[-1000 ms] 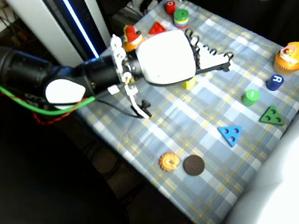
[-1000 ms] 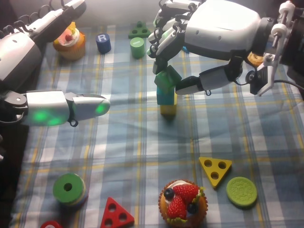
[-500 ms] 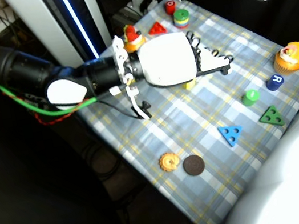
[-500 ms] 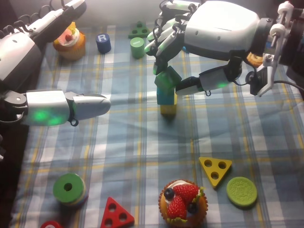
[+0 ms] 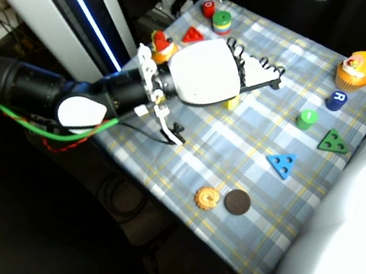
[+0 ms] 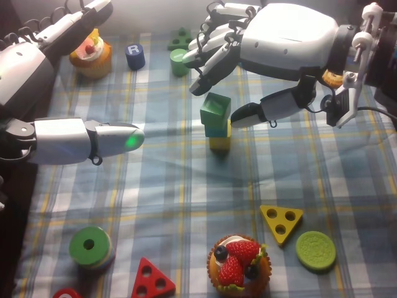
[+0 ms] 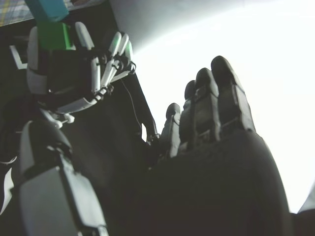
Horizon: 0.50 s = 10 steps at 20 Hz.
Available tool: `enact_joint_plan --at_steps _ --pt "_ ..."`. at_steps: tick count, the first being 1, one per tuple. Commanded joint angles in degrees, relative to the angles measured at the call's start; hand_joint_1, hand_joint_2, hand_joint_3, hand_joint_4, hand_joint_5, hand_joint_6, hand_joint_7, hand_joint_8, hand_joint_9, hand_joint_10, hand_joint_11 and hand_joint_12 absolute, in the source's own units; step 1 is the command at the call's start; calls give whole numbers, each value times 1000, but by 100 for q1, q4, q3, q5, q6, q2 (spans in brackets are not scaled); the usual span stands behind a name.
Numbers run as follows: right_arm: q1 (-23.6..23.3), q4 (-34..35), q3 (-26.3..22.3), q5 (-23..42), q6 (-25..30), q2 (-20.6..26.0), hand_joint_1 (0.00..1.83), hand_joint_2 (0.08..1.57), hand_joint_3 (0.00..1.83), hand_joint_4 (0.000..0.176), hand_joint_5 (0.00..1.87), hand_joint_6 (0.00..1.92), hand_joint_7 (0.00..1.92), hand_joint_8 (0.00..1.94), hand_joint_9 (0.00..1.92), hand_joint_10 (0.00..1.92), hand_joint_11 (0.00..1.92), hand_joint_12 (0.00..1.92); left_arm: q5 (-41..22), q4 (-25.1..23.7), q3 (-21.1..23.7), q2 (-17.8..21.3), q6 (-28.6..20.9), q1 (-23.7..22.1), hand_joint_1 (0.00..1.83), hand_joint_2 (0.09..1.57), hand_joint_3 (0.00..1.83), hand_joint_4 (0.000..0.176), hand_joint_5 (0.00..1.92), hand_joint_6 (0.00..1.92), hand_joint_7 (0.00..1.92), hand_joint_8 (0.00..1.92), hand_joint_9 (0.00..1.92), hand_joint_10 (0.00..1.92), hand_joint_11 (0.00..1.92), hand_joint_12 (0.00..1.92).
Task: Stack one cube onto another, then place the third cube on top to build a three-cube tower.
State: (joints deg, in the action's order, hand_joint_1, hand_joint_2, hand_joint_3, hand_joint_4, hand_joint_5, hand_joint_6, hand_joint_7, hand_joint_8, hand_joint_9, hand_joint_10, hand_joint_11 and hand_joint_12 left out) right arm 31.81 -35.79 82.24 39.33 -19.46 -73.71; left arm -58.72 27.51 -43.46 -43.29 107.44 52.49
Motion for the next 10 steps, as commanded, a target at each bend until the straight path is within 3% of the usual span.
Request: enact_joint_plan --at_steps 1,4,6,7,8,9,10 --pt "-100 223 2 557 35 -8 1141 935 0 0 815 2 559 0 463 6 0 986 -672 -155 -15 9 -44 -49 712 754 0 176 64 2 134 4 160 6 12 461" --pt "-100 224 -7 557 35 -7 1137 929 0 0 773 0 554 4 477 8 0 1065 -671 -154 -14 -1 -44 -52 728 756 1 176 61 0 126 0 148 0 11 458" --pt "-100 260 -70 559 35 64 1072 899 0 0 563 0 392 0 344 1 0 911 -683 -147 -11 -1 -44 -52 716 755 0 176 63 1 127 1 148 1 12 454" --pt "-100 283 -117 569 35 103 1072 899 0 0 563 0 392 0 344 1 0 911 -685 -127 -12 -3 -44 -52 716 755 0 176 63 1 127 1 148 1 12 454" --pt "-100 342 -166 640 35 159 1063 880 0 27 461 0 316 0 291 2 0 829 -680 -92 -20 -6 -45 -56 717 751 0 176 64 2 129 2 150 2 15 453" --pt "-100 443 -224 740 32 240 1056 842 0 72 146 0 85 0 120 1 0 618 -680 -97 -21 -1 -79 -60 725 741 0 176 43 0 112 0 136 0 1 440" --pt "-88 582 -292 865 7 394 1056 842 0 72 146 0 85 0 120 1 0 618 -709 -184 -45 16 -322 -60 725 741 0 176 43 0 112 0 136 0 1 440"
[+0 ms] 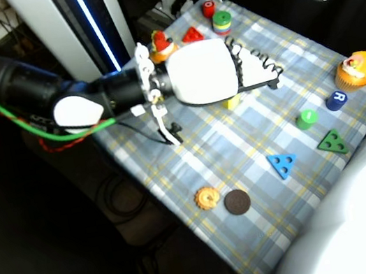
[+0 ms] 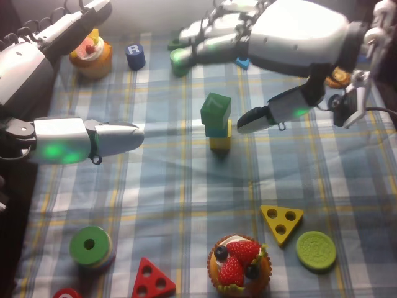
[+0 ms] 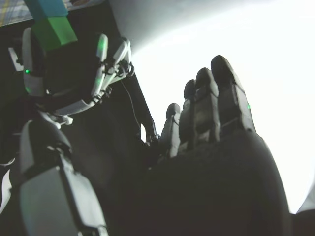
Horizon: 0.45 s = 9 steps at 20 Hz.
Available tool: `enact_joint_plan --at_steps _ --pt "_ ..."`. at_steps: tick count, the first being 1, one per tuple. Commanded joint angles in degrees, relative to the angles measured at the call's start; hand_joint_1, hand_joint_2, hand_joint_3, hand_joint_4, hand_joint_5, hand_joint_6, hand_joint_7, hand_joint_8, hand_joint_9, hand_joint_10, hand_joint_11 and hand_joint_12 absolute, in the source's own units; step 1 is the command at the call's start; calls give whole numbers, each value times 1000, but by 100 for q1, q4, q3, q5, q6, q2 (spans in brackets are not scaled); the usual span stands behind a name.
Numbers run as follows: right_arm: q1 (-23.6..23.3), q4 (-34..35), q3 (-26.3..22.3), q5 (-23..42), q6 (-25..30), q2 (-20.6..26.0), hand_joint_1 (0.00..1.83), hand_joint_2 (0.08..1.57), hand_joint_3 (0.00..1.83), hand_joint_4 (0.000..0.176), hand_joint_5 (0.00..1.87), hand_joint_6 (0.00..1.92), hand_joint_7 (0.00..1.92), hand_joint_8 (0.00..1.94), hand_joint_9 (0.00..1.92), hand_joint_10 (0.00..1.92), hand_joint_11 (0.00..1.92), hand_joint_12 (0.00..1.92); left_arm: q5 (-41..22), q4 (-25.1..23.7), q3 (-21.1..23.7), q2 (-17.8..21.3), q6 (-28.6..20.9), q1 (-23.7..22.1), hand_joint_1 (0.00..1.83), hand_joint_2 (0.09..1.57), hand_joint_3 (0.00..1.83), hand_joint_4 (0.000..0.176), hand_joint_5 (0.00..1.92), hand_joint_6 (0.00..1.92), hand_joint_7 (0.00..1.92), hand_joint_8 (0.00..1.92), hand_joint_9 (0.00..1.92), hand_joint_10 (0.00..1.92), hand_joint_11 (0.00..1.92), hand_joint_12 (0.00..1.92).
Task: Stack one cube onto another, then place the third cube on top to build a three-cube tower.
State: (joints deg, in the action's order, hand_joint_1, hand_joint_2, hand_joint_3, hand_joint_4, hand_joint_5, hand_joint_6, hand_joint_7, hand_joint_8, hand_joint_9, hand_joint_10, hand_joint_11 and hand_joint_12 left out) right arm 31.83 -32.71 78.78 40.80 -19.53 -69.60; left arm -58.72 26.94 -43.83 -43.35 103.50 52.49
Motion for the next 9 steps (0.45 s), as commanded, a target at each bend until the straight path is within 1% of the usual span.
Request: enact_joint_plan --at_steps 1,2,3,4,5,6,7,8,9 --pt "-34 449 -43 868 -71 156 997 844 1 80 5 0 2 0 4 0 0 157 -757 -248 -80 35 -381 -59 739 733 0 176 46 0 111 2 107 6 0 256" --pt "88 739 -192 1085 -244 406 997 844 1 80 5 0 2 0 4 0 0 157 -838 -405 -208 49 -1072 -49 739 733 0 176 46 0 111 2 107 6 0 256" --pt "270 1139 -386 1419 -469 650 749 831 0 159 0 0 0 0 0 0 0 5 -989 -601 -367 56 -1907 14 746 739 0 173 23 9 86 3 36 9 0 81" --pt "504 1533 -607 1790 -687 908 749 831 0 159 0 0 0 0 0 0 0 5 -1206 -797 -525 69 -2771 110 746 739 0 173 23 9 86 3 36 9 0 81" --pt "666 1818 -771 2129 -865 1093 725 832 0 165 0 0 0 0 0 0 0 0 -1415 -945 -649 78 -3392 215 735 732 0 175 4 1 75 0 7 2 0 36" --pt "937 2173 -1033 2646 -1098 1382 722 856 7 138 0 0 0 0 0 0 0 0 -1824 -1088 -787 88 -4292 341 738 709 0 176 0 0 82 4 16 6 0 25" --pt "1178 2442 -1241 3095 -1251 1585 703 916 9 70 58 4 143 7 143 23 35 19 -2205 -1178 -841 110 -4821 463 669 678 0 176 0 0 100 2 117 13 41 45" --pt "1444 2717 -1419 3639 -1446 1723 703 916 9 70 58 4 143 7 143 23 35 19 -2570 -1244 -845 138 -5157 591 669 678 0 176 0 0 100 2 117 13 41 45" --pt "1695 3007 -1583 4147 -1668 1815 649 1049 12 0 115 5 223 8 239 19 125 65 -2845 -1317 -846 144 -5398 701 621 714 1 167 0 0 233 10 272 3 163 230"
